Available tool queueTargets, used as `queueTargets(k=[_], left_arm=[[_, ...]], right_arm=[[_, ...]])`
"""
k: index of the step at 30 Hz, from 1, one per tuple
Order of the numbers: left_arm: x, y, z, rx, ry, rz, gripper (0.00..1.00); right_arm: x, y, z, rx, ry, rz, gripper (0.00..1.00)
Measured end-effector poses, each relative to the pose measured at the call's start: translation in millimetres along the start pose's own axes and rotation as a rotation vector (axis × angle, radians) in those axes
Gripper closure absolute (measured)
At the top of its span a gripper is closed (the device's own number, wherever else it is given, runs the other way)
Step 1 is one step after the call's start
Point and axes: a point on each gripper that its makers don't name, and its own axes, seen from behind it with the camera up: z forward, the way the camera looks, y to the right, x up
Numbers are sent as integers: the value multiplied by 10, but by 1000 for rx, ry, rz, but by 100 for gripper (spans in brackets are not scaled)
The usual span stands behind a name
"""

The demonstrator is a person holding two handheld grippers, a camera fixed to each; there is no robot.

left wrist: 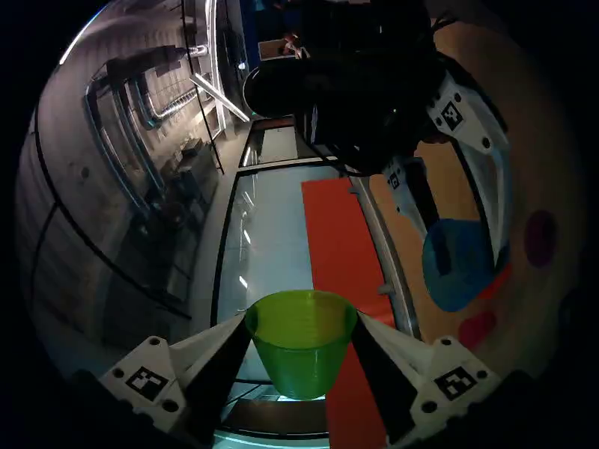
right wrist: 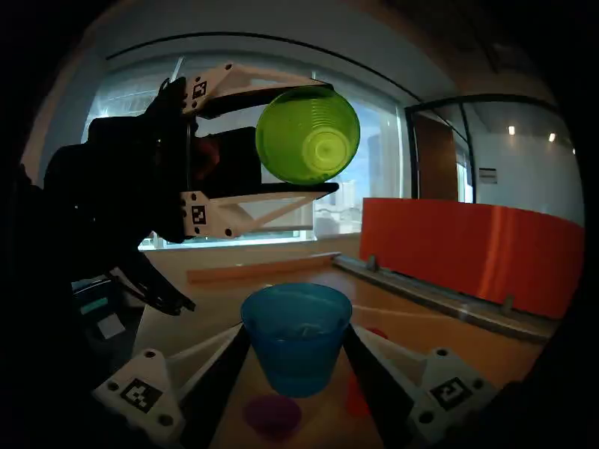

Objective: Pour water

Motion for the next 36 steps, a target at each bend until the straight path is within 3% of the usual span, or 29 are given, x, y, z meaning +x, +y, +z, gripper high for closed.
queueTargets(k=[6, 12, 23, 36], left_arm=[[-58, -35, 12, 3, -2, -39, 12], [-114, -23, 25, 1, -8, -133, 13], [-240, 88, 56, -12, -12, -409, 13], [-336, 188, 15, -24, -16, -785, 13]], right_arm=[[4, 12, 3, -2, -2, -2, 13], [1, 26, -8, -5, 1, 0, 12], [3, 50, -44, -13, 2, -2, 12], [54, 55, -69, -17, 9, -8, 12]])
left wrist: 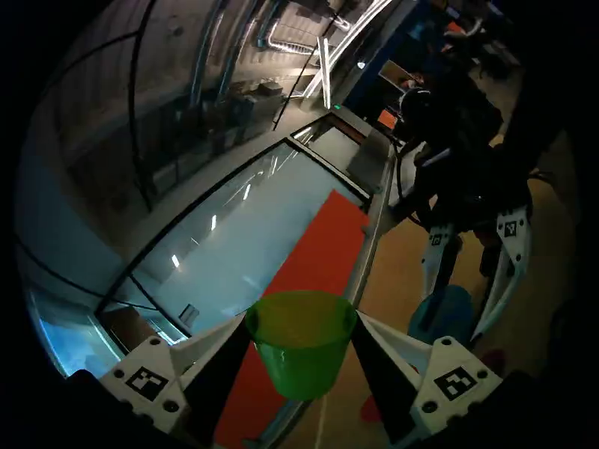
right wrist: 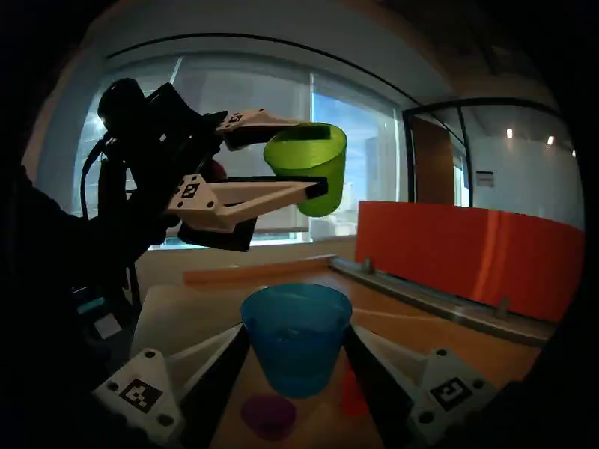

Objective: Pour water

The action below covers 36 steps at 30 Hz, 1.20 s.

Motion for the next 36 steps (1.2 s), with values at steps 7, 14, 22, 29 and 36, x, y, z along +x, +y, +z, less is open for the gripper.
queueTargets(k=[7, 14, 22, 29, 36], left_arm=[[-49, 60, 10, -16, -7, -143, 13], [-109, 30, 32, -10, -8, -247, 13], [-175, -67, 21, 7, -7, -421, 13], [-253, -193, 2, 21, -8, -586, 13], [-370, -253, 30, 20, -16, -753, 13]], right_arm=[[6, 5, -7, -4, 2, 1, 12], [25, 13, -27, -6, 6, -3, 12], [48, 34, -56, -13, 9, -6, 12], [77, 36, -77, -15, 11, -8, 12], [73, 36, -84, -16, 11, -9, 12]])
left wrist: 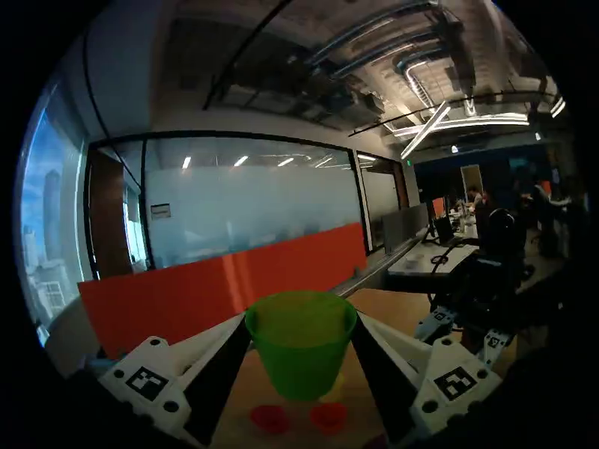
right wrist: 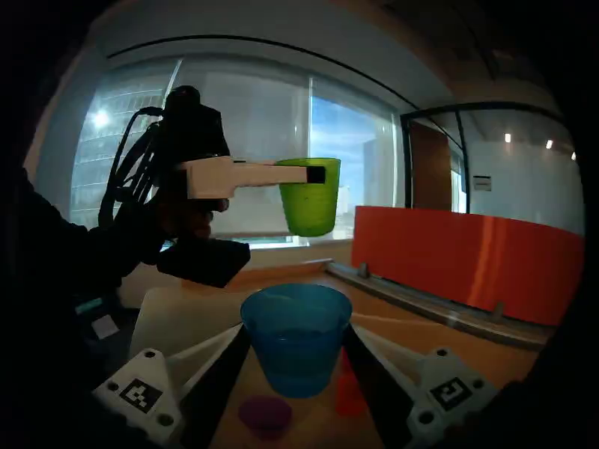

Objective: Pour water

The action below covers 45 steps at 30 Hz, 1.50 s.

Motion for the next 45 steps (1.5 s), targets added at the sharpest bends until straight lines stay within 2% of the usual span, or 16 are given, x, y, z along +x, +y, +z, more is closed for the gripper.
queueTargets(k=[3, 6, 12, 21, 30, 36, 45], left_arm=[[-12, -47, 9, -1, -1, -47, 13], [-32, -95, -1, 8, -6, -50, 13], [-79, -90, -14, 8, -21, -26, 13], [-175, -149, -47, 7, -38, -39, 13], [-515, -246, -124, 19, -105, -27, 13], [-748, -272, -170, 17, -138, -54, 13], [-1074, -270, -230, 10, -204, -54, 13]], right_arm=[[6, -4, 3, 0, -1, 1, 12], [12, -2, 12, -1, -2, -1, 13], [18, 9, 24, -4, -8, 0, 12], [21, 20, 22, -8, -20, -1, 12], [-112, 130, -39, -34, -61, -1, 13], [-176, 212, -105, -49, -80, 11, 12], [-279, 331, -203, -73, -120, 7, 12]])
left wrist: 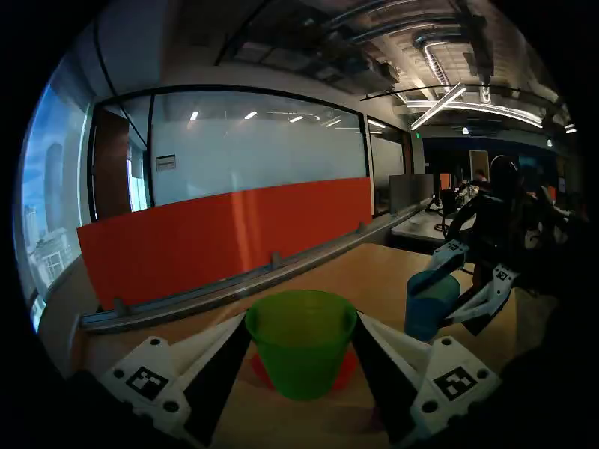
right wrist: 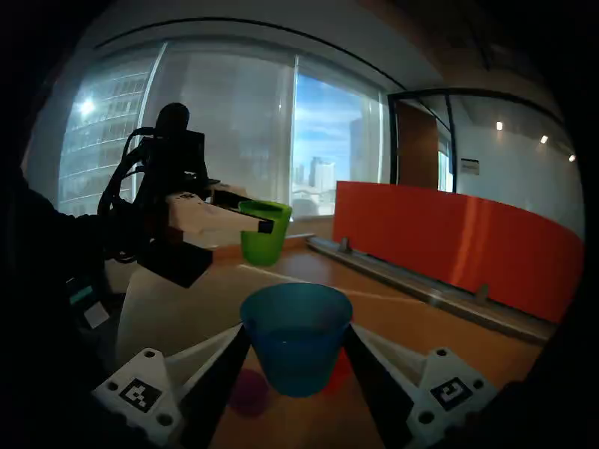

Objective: Pour water

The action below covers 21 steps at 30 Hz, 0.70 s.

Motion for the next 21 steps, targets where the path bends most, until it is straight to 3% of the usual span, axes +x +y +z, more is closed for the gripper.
queueTargets(k=[21], left_arm=[[-651, 20, 113, -30, -134, 2, 13]], right_arm=[[-353, 116, -38, 4, -97, 43, 12]])
